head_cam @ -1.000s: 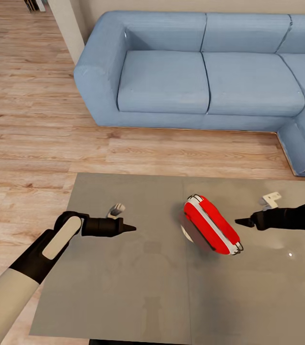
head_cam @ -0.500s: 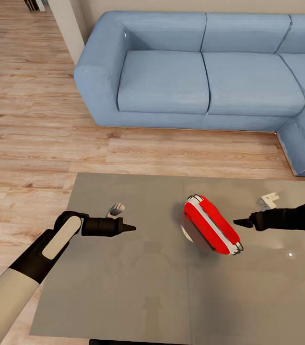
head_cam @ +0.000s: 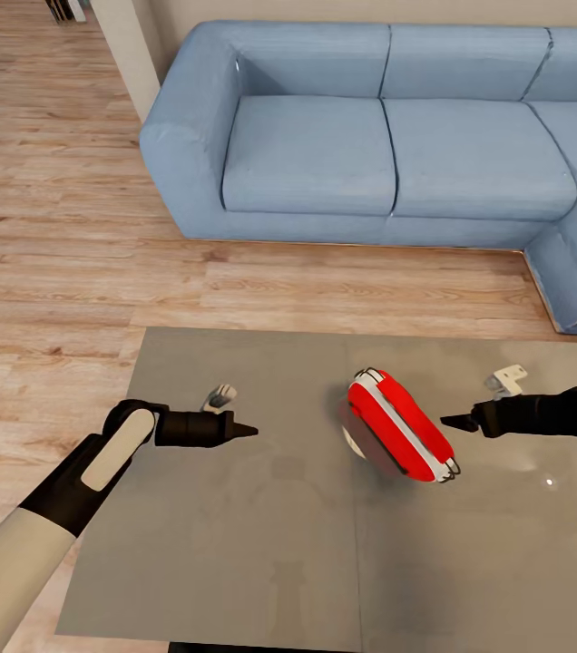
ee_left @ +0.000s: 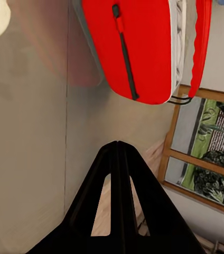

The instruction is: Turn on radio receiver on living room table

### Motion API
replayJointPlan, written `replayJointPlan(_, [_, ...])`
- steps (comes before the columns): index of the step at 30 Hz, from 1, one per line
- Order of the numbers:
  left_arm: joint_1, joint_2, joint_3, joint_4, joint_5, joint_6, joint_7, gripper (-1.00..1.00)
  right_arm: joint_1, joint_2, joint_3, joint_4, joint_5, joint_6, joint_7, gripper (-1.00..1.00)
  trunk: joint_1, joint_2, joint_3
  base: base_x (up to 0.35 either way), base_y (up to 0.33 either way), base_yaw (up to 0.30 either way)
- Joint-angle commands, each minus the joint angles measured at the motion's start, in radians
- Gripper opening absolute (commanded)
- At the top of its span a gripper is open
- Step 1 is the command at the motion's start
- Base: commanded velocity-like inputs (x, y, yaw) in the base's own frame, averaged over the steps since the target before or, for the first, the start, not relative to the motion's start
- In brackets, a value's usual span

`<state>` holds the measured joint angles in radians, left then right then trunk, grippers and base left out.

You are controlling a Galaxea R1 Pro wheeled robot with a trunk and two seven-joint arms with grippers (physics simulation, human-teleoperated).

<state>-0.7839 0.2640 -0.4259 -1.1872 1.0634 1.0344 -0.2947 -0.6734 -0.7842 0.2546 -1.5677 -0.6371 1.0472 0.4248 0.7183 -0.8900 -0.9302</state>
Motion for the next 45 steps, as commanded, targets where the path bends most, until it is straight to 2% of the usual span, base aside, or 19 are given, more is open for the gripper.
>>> replayJointPlan(1, [0.000, 0.000, 0.001, 0.000, 0.000, 0.000, 0.000, -1.00, 0.000, 0.000, 0.000, 0.000, 0.000, 0.000, 0.000, 1.00, 0.000, 0.000, 0.000, 0.000, 0.000, 0.000])
replayJointPlan(11, [0.000, 0.010, 0.007, -0.001, 0.005, 0.006, -0.003, -1.00, 0.000, 0.000, -0.001, 0.000, 0.002, 0.000, 0.000, 1.00, 0.000, 0.000, 0.000, -0.177, 0.000, 0.000])
replayJointPlan(24, [0.000, 0.002, 0.014, -0.002, 0.007, 0.001, -0.001, -1.00, 0.000, -0.001, -0.002, -0.001, 0.005, 0.000, 0.000, 1.00, 0.000, 0.000, 0.000, -0.333, 0.000, 0.000])
replayJointPlan(25, [0.000, 0.002, 0.030, -0.003, 0.008, 0.002, -0.002, -1.00, 0.000, 0.000, -0.002, 0.000, 0.007, 0.000, 0.000, 1.00, 0.000, 0.000, 0.000, -0.074, 0.000, 0.000])
replayJointPlan(27, [0.000, 0.001, 0.035, -0.003, 0.008, 0.002, -0.002, -1.00, 0.000, 0.001, -0.003, 0.001, 0.009, 0.000, -0.001, 1.00, 0.000, 0.000, 0.002, -0.039, 0.000, 0.000])
replayJointPlan(45, [0.000, 0.006, 0.039, -0.003, -0.002, 0.001, -0.001, -1.00, 0.000, 0.003, -0.003, 0.003, 0.010, 0.000, -0.003, 1.00, 0.000, 0.000, 0.029, -0.004, 0.000, 0.000])
